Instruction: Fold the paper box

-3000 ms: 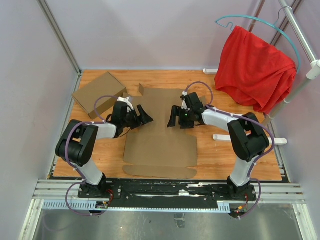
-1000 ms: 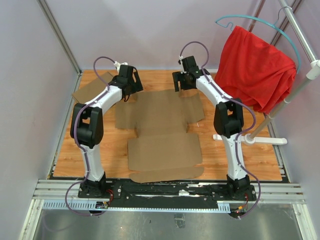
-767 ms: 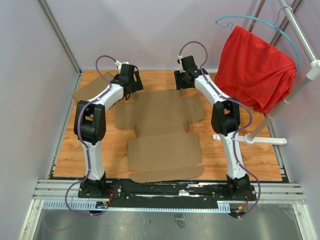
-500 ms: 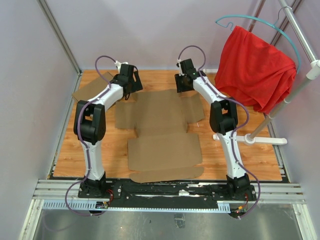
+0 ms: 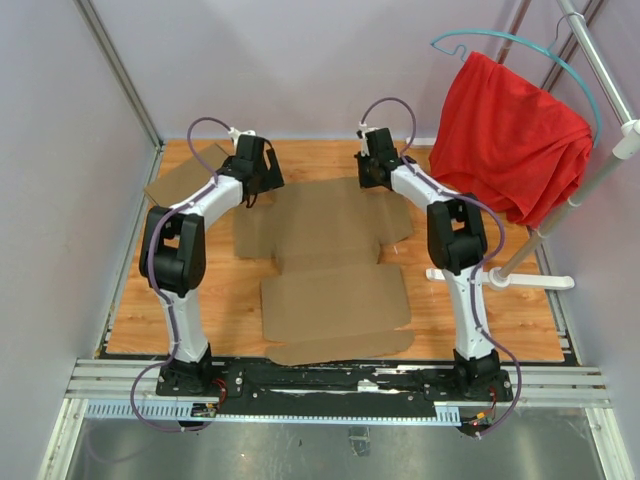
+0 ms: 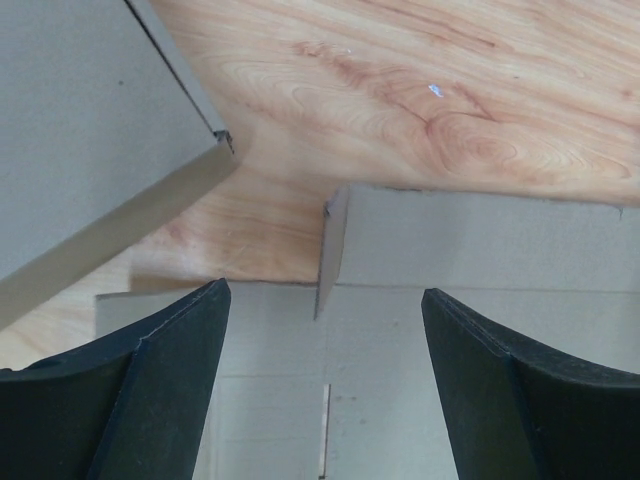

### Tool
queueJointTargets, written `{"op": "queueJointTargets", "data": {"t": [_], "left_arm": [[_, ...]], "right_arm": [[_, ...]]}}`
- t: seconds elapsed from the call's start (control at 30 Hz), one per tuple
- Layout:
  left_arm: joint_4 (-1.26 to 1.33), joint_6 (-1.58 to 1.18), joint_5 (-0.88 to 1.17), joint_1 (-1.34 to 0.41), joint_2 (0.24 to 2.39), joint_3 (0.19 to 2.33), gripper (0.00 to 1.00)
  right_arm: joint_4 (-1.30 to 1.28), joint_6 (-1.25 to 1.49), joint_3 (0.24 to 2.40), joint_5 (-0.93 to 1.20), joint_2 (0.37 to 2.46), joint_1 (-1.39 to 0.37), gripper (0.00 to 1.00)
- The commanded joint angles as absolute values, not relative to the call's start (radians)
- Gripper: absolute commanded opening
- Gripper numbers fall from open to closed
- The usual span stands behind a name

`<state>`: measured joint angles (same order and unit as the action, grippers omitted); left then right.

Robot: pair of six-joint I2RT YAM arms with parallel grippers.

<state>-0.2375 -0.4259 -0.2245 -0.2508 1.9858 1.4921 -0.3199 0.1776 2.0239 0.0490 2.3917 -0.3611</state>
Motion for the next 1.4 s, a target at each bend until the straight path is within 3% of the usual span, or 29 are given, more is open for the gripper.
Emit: {"op": "queueJointTargets", "data": {"t": [0.0,0.4,0.73,1.03,1.37], "left_arm": [[-0.132,-0.398,-0.219,-0.249,1.828,1.423,0.83],[-0.11,-0.394,-0.212,-0.249,1.564,1.315,0.81],[-0.067,-0.28,0.114,-0.25,1.4,1.241,0.77],[-0.102,-0.17,0.245,-0.266,1.353,1.181,0.77],[-0.203,-0.066,0.222,-0.376,1.344,1.182,0.76]], "right_arm": [[0.027,0.165,1.756,0.036,2.2,-0.347,0.01],[0.763,0.216,1.196,0.156,1.877,-0.347,0.01],[1.326,0.254,0.855,0.378,1.759,-0.348,0.01],[1.406,0.28,0.717,0.491,1.701,-0.347,0.01],[1.248,0.255,0.703,0.555,1.609,-0.347,0.01]]}}
